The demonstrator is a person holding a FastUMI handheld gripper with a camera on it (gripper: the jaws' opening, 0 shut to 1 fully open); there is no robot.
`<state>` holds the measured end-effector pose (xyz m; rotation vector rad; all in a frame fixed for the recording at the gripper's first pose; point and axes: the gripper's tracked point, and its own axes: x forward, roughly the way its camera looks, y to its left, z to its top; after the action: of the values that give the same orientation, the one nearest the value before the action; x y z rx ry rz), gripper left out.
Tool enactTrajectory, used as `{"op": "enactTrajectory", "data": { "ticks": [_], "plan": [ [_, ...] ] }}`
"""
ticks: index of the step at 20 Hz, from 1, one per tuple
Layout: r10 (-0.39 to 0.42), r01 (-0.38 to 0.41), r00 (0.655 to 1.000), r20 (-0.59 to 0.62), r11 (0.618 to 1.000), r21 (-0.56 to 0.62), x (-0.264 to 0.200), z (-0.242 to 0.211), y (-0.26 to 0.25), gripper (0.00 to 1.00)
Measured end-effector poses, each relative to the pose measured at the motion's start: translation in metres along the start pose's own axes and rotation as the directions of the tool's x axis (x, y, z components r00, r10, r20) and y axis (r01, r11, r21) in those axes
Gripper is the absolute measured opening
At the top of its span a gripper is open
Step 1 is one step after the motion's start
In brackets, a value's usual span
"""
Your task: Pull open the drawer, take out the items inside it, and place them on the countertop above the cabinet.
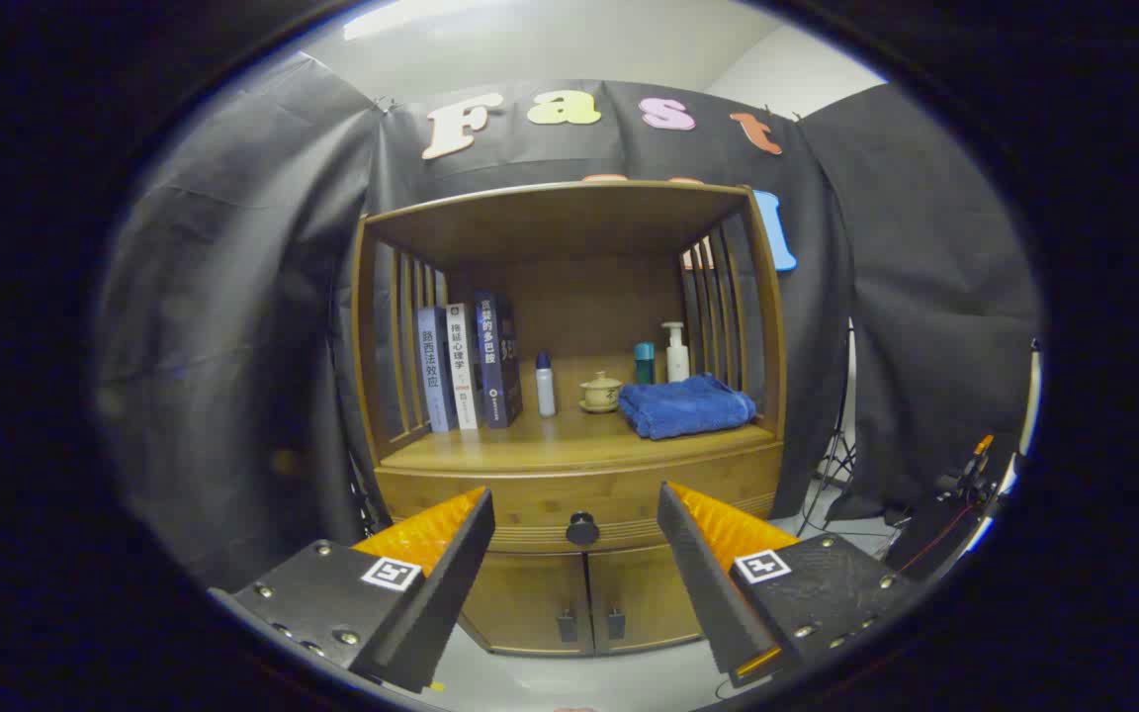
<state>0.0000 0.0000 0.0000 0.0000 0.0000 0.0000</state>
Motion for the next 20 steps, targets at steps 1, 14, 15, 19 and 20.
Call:
{"op": "enactTrajectory", "data": {
  "ticks": [1, 14, 15, 19, 20],
  "plan": [
    [0.003, -0.003, 1.0, 0.001, 1.0, 0.002, 0.0, -0.001, 0.0, 0.99],
    [0.008, -0.008, 1.0, -0.013, 1.0, -0.02, -0.002, -0.012, -0.004, 0.99],
    [0.008, -0.009, 1.0, -0.016, 1.0, -0.023, -0.003, -0.012, -0.005, 0.99],
    [0.012, -0.012, 1.0, -0.025, 1.0, 0.003, 0.004, -0.017, -0.003, 0.99],
    [0.02, -0.02, 0.999, -0.031, 1.0, 0.005, 0.009, -0.023, 0.0, 0.99]
  ]
}}
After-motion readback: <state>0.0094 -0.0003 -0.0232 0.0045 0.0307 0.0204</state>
